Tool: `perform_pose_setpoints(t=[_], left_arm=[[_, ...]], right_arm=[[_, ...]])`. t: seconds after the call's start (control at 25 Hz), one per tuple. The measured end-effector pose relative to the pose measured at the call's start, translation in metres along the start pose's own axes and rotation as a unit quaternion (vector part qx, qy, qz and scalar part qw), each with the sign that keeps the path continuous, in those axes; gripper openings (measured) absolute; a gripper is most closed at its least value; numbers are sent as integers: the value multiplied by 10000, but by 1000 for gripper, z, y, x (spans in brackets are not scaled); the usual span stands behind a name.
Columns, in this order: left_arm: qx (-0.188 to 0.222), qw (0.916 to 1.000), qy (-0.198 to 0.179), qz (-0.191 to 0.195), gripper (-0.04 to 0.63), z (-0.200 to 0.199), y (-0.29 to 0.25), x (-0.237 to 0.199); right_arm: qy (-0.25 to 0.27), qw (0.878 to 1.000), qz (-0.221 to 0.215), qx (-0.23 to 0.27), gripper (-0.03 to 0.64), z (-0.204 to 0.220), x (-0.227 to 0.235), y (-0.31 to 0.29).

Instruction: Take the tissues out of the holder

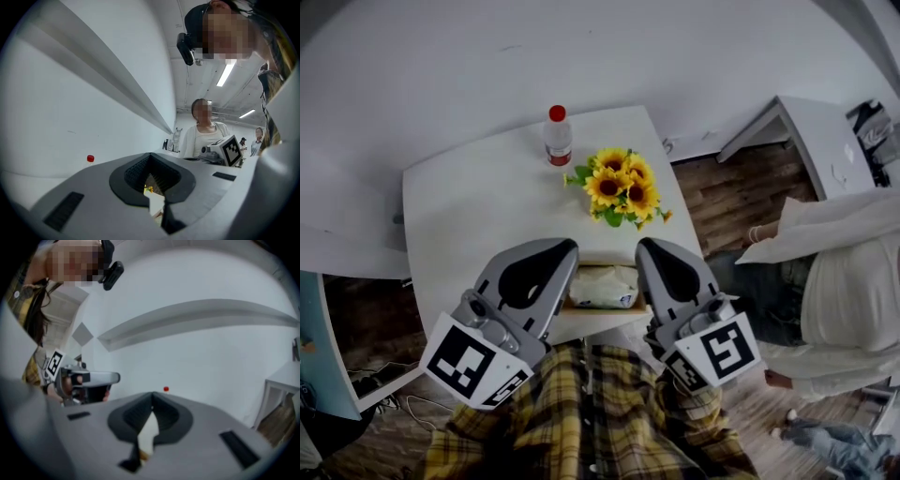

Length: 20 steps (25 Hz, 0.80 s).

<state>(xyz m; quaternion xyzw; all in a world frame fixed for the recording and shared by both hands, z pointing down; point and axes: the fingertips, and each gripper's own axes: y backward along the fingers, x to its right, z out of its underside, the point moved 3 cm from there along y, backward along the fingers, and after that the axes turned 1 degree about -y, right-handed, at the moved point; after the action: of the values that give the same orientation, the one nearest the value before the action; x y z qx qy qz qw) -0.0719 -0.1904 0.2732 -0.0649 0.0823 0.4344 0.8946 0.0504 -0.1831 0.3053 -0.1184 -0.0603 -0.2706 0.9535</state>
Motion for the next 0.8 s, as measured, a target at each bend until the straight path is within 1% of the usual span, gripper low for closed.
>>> perform_pose_setpoints(t=[0.24, 0.4, 0.44, 0.52, 0.64, 0.8], left_arm=[[-3, 9999, 88, 89, 18, -5, -22, 11], [17, 10000, 72, 44, 20, -8, -33, 13], [-20, 10000, 59, 52, 25, -8, -35, 14], [-92, 9999, 49, 82, 57, -7, -37, 16], [-112, 9999, 30, 84, 71, -7, -39, 17], [-202, 9997, -67, 78, 112, -6, -41, 18]], right_arm=[[-13, 10000, -51, -27, 10, -10, 20, 5], [12, 9999, -102, 0, 10, -16, 30, 5], [14, 9999, -117, -1, 10, -16, 31, 5], [20, 9999, -140, -7, 9, -16, 32, 5], [61, 9998, -162, 16, 10, -18, 34, 4], [95, 9998, -187, 48, 10, -20, 33, 4]])
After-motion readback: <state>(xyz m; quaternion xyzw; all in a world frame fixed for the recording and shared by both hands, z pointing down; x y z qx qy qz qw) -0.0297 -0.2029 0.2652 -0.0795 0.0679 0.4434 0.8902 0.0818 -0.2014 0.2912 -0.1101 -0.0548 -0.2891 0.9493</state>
